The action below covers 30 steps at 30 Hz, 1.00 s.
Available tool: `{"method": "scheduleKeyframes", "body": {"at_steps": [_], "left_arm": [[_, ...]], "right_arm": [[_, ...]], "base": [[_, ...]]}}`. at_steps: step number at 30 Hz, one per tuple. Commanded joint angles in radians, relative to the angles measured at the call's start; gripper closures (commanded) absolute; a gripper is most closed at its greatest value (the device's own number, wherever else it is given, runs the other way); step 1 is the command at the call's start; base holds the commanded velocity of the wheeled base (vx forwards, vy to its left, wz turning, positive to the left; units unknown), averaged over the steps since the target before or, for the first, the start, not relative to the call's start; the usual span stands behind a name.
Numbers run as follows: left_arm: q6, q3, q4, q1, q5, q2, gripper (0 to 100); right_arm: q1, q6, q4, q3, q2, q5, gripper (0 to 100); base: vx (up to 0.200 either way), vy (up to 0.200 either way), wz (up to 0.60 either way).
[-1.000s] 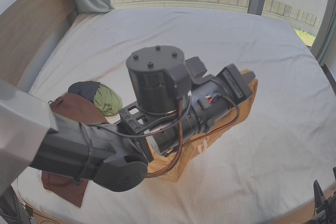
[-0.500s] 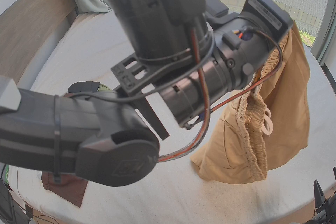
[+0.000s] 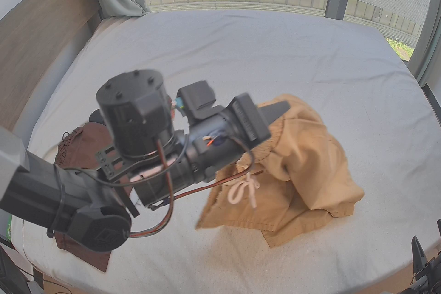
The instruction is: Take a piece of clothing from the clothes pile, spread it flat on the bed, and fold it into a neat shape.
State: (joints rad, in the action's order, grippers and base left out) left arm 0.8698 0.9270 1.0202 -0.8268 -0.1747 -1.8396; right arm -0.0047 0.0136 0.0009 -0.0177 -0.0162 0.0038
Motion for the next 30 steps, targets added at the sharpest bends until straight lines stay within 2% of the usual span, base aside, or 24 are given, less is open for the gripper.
{"method": "scheduleKeyframes", "body": {"at_steps": [1, 8, 14, 21, 30], "left_arm": [[-0.110, -0.257, 0.185, 0.169, -0.092, -0.018, 100], [-0.115, -0.372, 0.393, 0.206, -0.092, -0.107, 100], [-0.158, -0.451, 0.521, 0.219, -0.094, -0.155, 100], [-0.198, -0.508, 0.531, 0.256, -0.106, -0.152, 100], [-0.293, -0.545, 0.532, 0.396, -0.183, -0.144, 100]], "right_arm": [[0.000, 0.000, 0.001, 0.016, 0.007, 0.001, 0], [0.000, 0.000, 0.001, 0.016, 0.007, 0.001, 0], [0.000, 0.000, 0.001, 0.016, 0.007, 0.001, 0], [0.000, 0.000, 0.001, 0.016, 0.007, 0.001, 0], [0.000, 0.000, 0.001, 0.016, 0.007, 0.001, 0]], "base": [[0.000, 0.000, 0.00], [0.000, 0.000, 0.00], [0.000, 0.000, 0.00], [0.000, 0.000, 0.00], [0.000, 0.000, 0.00]]}}
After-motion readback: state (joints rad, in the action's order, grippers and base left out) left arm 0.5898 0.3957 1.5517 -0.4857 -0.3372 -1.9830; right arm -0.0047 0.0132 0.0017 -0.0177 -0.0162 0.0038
